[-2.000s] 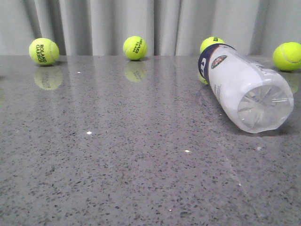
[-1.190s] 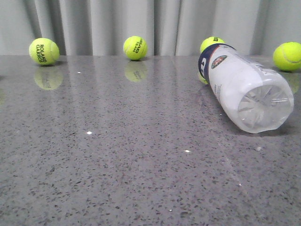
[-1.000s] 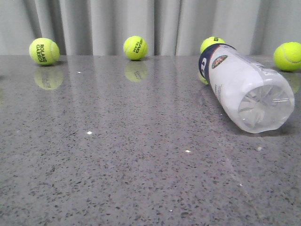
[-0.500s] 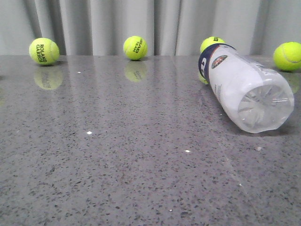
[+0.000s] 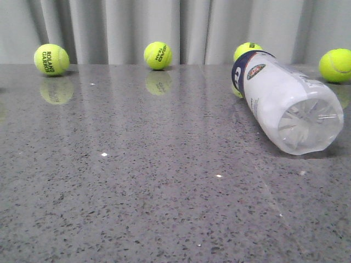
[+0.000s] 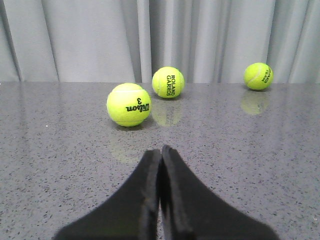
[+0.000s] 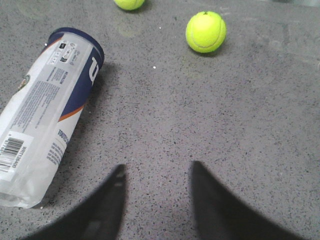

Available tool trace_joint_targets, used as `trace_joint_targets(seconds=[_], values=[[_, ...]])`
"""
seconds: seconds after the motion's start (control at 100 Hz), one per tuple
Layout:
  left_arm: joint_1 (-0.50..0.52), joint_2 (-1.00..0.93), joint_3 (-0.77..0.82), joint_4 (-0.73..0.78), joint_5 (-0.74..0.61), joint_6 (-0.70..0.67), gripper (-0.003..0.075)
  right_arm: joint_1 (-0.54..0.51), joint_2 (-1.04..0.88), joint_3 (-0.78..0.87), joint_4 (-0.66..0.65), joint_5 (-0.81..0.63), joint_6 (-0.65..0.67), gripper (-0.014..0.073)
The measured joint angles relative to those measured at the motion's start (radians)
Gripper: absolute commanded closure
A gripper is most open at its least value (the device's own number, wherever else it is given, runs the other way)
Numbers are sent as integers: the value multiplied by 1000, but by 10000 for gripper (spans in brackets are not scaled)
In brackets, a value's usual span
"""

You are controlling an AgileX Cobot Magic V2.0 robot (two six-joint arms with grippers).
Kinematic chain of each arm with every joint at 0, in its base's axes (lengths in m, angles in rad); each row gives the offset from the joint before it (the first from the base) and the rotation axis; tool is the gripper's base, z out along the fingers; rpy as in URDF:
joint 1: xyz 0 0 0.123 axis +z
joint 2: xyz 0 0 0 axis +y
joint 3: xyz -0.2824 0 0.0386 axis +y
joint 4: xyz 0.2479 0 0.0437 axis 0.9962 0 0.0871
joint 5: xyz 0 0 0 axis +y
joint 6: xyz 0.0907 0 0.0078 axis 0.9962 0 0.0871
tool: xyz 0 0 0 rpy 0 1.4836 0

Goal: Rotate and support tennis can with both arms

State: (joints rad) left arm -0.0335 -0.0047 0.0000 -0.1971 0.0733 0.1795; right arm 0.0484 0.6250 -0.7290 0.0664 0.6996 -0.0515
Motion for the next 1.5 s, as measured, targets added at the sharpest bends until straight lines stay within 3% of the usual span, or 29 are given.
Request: trace_joint_targets(seconds=[0.05, 0.21, 0.57, 1.08, 1.5], values=[[0, 0, 0, 0, 0, 0, 740, 0, 17, -4, 0, 0, 0, -78], [0, 0, 0, 0, 0, 0, 740, 0, 37, -8, 0, -4, 0, -13], [0, 0, 0, 0, 0, 0, 740, 25, 75, -64, 50, -25, 0, -7], [0, 0, 0, 0, 0, 0, 740, 175, 563, -478, 145, 181, 59, -7], [0, 0, 0, 0, 0, 0, 740, 179, 919, -761, 158, 363, 194, -7]])
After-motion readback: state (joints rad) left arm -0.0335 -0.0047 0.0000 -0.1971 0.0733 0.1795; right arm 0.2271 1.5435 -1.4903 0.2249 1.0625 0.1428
